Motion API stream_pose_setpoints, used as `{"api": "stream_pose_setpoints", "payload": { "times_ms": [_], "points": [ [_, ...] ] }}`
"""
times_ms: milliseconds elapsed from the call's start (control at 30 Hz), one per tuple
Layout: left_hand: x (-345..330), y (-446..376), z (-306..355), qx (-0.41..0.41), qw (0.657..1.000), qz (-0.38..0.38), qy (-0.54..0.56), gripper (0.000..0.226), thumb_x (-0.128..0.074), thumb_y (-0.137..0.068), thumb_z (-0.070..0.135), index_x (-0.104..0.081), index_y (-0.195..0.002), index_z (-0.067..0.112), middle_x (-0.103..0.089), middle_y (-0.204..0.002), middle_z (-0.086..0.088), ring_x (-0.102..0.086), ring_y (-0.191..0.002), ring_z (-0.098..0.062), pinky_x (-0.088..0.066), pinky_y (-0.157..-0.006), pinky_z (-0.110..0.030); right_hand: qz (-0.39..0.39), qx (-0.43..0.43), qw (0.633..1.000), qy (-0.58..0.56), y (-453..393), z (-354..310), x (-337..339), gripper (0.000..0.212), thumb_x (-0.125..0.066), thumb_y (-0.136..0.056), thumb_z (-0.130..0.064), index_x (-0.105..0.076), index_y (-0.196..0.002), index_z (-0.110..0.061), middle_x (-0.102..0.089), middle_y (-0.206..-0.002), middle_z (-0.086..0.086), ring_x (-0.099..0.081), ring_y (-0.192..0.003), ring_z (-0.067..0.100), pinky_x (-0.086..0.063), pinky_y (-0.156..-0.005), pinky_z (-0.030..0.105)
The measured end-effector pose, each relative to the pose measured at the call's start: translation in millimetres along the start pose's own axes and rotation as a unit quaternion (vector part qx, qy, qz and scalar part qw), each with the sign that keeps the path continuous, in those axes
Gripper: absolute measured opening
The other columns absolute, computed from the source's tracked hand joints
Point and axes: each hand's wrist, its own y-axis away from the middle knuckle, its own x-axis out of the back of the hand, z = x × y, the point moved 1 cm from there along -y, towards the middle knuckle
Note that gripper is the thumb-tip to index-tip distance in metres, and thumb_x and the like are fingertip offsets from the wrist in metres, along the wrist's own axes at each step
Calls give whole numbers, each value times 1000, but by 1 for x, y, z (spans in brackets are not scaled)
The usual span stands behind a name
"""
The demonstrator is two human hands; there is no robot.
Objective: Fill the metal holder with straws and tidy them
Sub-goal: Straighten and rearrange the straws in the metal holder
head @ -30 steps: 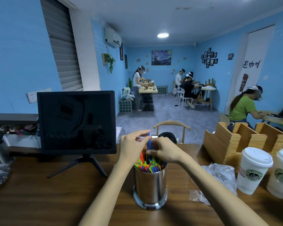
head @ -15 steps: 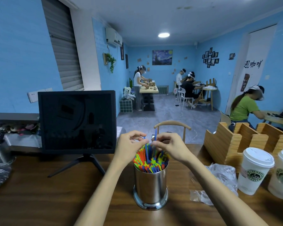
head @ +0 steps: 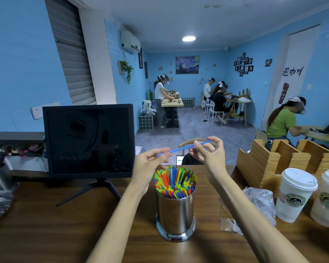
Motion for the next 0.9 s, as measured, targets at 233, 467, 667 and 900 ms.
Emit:
{"api": "stream_pose_setpoints", "payload": {
  "times_ms": [233, 467, 667, 900],
  "points": [
    [13, -17, 4, -90, 985, 147, 29, 16, -67, -96, 11, -72, -105, 23, -73, -88, -1, -69, -81, -6, -51, -66, -15, -152, 18, 955, 254, 6, 23, 13, 27, -89, -76, -13, -65, -75, 0, -68, -62, 3, -64, -63, 8, -50, -64, 21],
    [-5, -14, 7, -173, 974, 106, -100, 34, -62, -99, 10, -52, -125, 29, -68, -95, 1, -75, -80, -16, -59, -62, -26, -281, 23, 860, 425, 6, 27, 6, 14, -80, -87, -30, -80, -83, -17, -77, -81, -3, -69, -78, 3, -57, -75, 29],
    [-6, -11, -18, -118, 967, 19, -227, 30, -69, -94, 18, -59, -110, 41, -69, -87, 10, -73, -74, -9, -61, -72, -47, -352, -22, 856, 378, 9, 9, 18, 23, -82, -85, -26, -79, -97, -7, -77, -98, 14, -72, -93, 29, -56, -89, 43],
    [-3, -1, -41, -103, 908, -60, -402, 7, -77, -85, 29, -75, -88, 35, -65, -86, 22, -52, -93, 2, -44, -84, -26, -372, -8, 815, 445, 7, 16, 18, 17, -84, -81, -37, -83, -90, -23, -79, -92, -1, -75, -91, 13, -60, -89, 41]
  ]
}}
